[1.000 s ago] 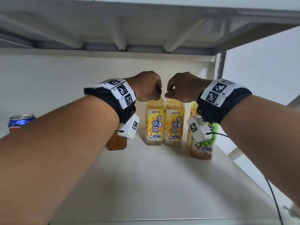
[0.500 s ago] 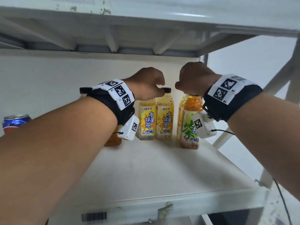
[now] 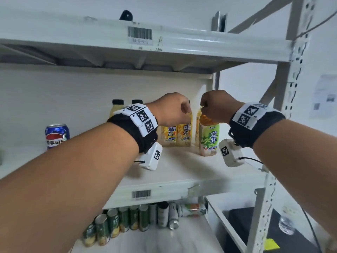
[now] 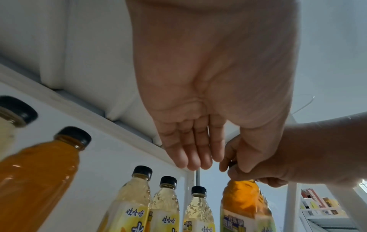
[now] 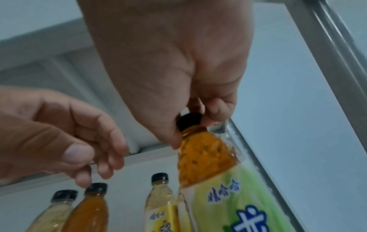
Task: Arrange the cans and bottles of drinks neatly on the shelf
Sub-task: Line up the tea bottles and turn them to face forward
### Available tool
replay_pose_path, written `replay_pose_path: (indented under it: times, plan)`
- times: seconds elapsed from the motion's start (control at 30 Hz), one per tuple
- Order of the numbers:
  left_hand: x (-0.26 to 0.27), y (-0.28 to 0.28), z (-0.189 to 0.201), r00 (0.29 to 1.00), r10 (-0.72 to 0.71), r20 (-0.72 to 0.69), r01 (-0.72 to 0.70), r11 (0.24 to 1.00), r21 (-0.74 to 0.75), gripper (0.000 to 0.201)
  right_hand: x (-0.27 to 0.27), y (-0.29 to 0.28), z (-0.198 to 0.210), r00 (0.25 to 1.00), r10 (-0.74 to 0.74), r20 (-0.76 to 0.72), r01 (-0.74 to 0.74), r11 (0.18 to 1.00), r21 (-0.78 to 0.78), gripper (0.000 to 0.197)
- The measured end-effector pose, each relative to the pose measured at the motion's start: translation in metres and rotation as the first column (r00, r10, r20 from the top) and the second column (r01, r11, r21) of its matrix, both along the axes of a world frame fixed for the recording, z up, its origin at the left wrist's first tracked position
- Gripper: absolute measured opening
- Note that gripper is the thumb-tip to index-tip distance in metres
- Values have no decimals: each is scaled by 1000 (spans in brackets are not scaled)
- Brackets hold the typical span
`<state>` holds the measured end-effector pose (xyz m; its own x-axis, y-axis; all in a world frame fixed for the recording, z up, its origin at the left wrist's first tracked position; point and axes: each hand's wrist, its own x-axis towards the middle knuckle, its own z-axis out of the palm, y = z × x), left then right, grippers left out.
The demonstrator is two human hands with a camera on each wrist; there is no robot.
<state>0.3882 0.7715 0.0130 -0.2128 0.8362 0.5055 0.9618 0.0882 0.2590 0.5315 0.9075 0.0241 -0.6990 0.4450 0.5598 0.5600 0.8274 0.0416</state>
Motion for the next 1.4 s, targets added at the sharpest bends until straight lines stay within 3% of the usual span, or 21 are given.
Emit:
replay_pose_path:
  times: [0.23,0.43,0.6,0.7,0.8,0.9,1.03,1.17,1.3,1.4]
  plan:
    - [4,-78,-22,994,81,67,-76,994,-76,61,2,-99,-2,953,195,-230,-210,977,-41,24]
    - [-14,-133,-41,966,85,242,-58,991,-117,44,-24,-169,-10,895,365,-256,-376,926,6,23]
    - [-43,-158,-60,938,58,342,-60,998,-3,41,-43,-183,-36,827,367,-427,-469,869,-161,39]
    - [-52,-163,-76,879,-46,474,3,996,89,28,-50,-183,-61,776,362,-516,-572,749,-334,53]
    - [-51,-163,-84,852,-93,516,15,988,154,23,-55,-178,-85,726,349,-592,-642,654,-401,52]
    - [-50,-158,-91,833,-105,544,-2,981,193,27,-61,-170,-107,734,267,-624,-639,581,-503,50]
    - [-48,-151,-119,791,-153,592,-32,956,291,44,-64,-157,-143,698,222,-681,-703,394,-592,43]
    - [-45,-150,-154,783,-129,609,-47,963,264,41,-62,-147,-165,753,253,-607,-633,529,-565,58]
    - [-46,-150,-159,772,-103,627,-54,973,226,40,-65,-141,-166,741,211,-638,-656,429,-620,65]
    - [-46,-151,-160,735,-144,663,-27,970,242,40,-66,-139,-168,717,148,-681,-666,438,-605,69]
